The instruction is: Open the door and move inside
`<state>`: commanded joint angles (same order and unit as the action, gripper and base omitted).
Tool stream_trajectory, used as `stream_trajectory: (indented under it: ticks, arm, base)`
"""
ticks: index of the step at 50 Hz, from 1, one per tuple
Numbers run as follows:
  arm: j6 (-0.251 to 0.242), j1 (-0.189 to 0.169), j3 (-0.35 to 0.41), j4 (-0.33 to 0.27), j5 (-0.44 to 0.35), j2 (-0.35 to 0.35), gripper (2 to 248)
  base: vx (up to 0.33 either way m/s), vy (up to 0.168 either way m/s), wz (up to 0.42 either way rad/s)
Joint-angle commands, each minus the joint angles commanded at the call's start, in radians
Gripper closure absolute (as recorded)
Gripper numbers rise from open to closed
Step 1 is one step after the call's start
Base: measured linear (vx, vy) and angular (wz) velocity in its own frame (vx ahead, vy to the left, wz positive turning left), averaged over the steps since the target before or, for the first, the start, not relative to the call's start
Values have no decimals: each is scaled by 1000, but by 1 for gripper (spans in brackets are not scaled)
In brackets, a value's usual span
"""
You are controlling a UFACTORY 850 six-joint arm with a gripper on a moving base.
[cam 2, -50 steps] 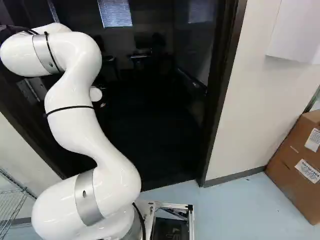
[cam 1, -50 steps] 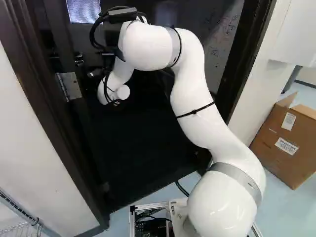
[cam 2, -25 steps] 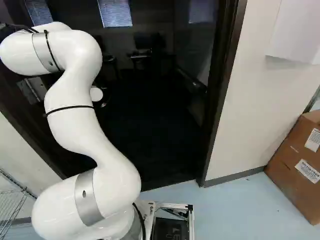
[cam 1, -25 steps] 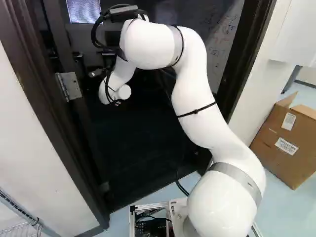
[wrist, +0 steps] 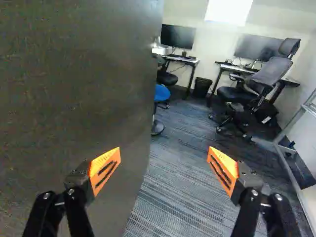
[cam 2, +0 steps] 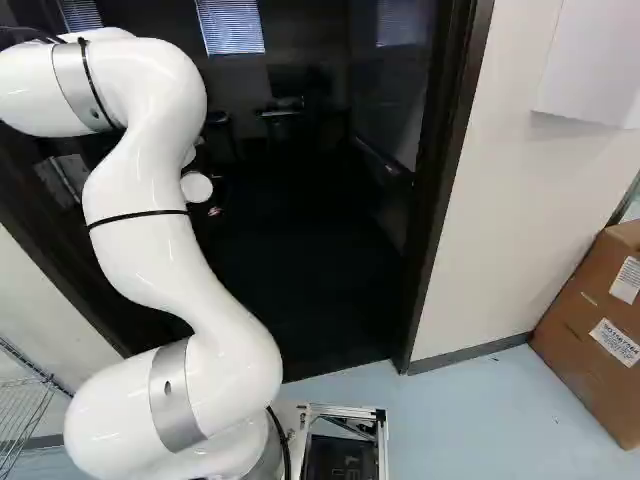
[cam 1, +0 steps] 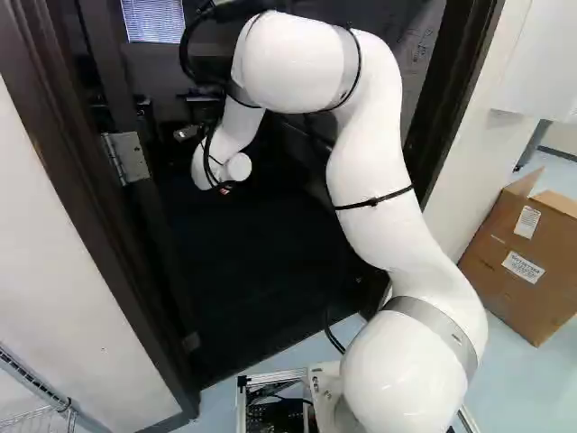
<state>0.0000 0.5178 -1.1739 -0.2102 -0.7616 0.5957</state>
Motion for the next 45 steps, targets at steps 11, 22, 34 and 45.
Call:
stream_trajectory:
  ticks: [11, 22, 34, 45]
  arm:
    - [0, -13, 72, 0, 0, -54, 3]
    - [0, -27, 143, 0, 0, -109, 3]
    - [0, -43, 218, 16, 0, -168, 3]
    - [0, -58, 284, 36, 0, -221, 3]
  base:
    - [0, 0, 0]
    - [0, 0, 0]
    - [0, 0, 0]
    - [0, 0, 0]
